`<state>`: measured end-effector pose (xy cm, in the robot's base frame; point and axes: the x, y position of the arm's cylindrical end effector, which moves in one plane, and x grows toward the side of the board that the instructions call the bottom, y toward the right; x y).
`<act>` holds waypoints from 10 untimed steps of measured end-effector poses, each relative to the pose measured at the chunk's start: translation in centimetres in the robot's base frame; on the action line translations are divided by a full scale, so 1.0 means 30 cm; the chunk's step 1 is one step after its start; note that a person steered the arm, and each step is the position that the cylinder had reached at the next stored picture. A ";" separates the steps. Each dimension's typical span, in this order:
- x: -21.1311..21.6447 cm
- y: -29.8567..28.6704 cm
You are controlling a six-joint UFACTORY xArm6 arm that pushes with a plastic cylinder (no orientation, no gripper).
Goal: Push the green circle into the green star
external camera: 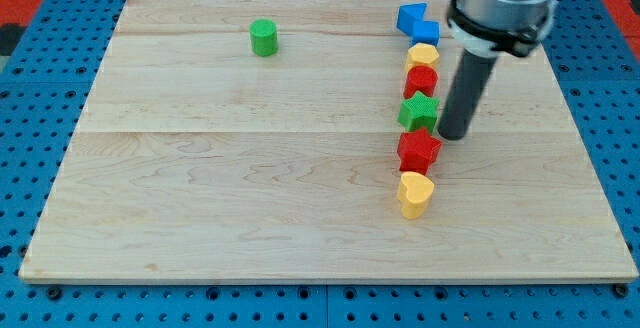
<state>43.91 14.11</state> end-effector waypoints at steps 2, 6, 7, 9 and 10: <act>-0.055 -0.162; -0.335 -0.804; -0.270 -0.776; -0.466 -0.556; -0.528 -0.537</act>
<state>28.07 -2.00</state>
